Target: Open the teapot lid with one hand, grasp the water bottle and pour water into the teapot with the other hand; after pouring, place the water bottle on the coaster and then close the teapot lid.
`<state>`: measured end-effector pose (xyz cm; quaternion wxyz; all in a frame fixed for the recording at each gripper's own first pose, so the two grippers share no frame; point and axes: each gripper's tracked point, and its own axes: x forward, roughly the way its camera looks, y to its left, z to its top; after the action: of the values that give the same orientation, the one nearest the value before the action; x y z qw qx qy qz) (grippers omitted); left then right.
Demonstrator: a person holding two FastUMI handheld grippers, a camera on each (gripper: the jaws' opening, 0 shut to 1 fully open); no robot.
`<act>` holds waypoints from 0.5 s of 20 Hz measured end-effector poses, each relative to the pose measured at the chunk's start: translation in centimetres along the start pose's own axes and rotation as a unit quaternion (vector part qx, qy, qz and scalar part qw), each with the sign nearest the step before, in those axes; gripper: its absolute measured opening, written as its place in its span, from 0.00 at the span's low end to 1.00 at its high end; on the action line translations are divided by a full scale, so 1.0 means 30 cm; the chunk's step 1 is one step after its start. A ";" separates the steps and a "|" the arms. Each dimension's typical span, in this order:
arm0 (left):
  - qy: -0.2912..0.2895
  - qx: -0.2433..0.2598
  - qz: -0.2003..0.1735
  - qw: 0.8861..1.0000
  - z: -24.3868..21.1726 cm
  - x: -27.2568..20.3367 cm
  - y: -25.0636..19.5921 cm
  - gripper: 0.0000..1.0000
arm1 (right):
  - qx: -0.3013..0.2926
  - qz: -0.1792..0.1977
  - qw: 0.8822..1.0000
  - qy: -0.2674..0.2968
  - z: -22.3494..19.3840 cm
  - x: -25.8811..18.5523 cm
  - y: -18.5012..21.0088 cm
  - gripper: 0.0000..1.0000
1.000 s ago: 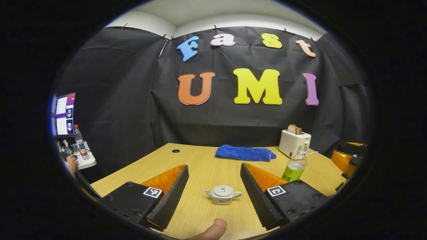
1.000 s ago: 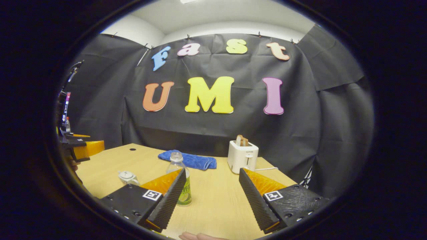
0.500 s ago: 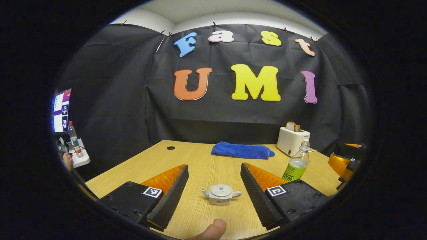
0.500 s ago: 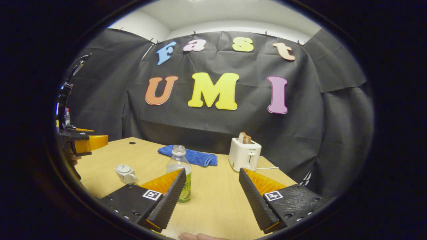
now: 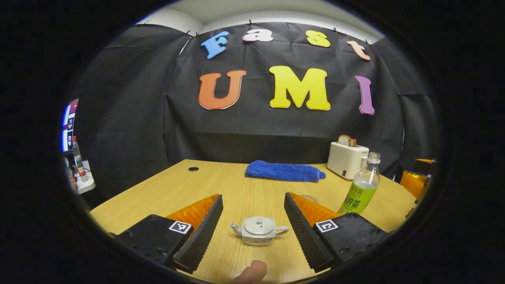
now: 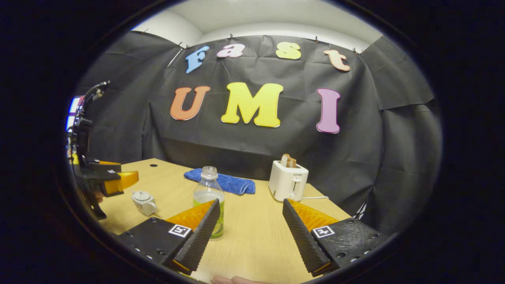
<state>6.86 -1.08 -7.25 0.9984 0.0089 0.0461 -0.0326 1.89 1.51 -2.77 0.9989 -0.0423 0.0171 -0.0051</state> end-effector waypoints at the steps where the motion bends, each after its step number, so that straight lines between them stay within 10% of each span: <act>1: 0.002 -0.001 -0.003 1.000 -0.016 0.015 -0.006 0.98 | -0.001 -0.001 1.000 0.003 -0.007 0.002 0.000 0.95; 10: 0.013 -0.016 -0.029 0.999 -0.135 0.124 -0.063 0.76 | -0.012 0.019 1.000 0.003 -0.029 0.018 0.051 0.95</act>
<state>10.06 -3.13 -11.64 0.9963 -0.0081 0.0603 -0.0605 2.41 2.96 -3.79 0.9983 -0.0535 0.0209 0.0136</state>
